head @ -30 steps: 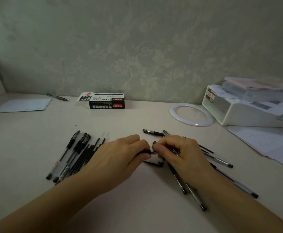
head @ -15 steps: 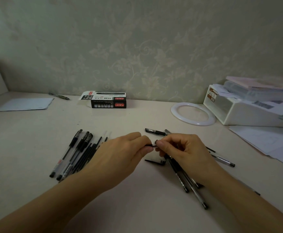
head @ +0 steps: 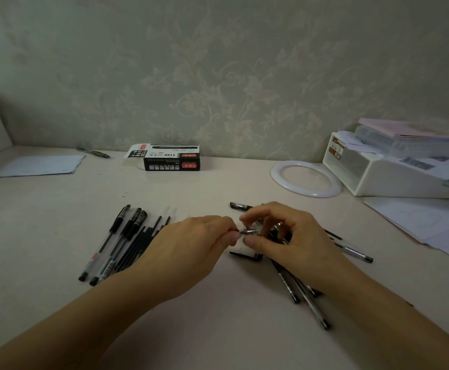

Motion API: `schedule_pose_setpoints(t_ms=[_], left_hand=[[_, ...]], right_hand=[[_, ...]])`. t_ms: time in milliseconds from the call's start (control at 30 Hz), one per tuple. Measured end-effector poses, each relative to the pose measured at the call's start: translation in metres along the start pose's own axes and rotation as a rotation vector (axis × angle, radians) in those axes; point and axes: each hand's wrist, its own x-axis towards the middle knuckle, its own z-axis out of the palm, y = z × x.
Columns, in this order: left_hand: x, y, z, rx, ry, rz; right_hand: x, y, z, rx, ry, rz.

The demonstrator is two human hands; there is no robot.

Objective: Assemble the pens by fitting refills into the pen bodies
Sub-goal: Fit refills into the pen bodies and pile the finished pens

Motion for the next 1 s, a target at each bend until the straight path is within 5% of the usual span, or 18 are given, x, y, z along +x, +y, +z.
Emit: schedule_pose_setpoints(t_ms=[1000], left_hand=[[-0.0002, -0.006, 0.006, -0.035, 0.045, 0.007]], right_hand=[[0.0024, 0.0007, 0.0034, 0.102, -0.02, 0.077]])
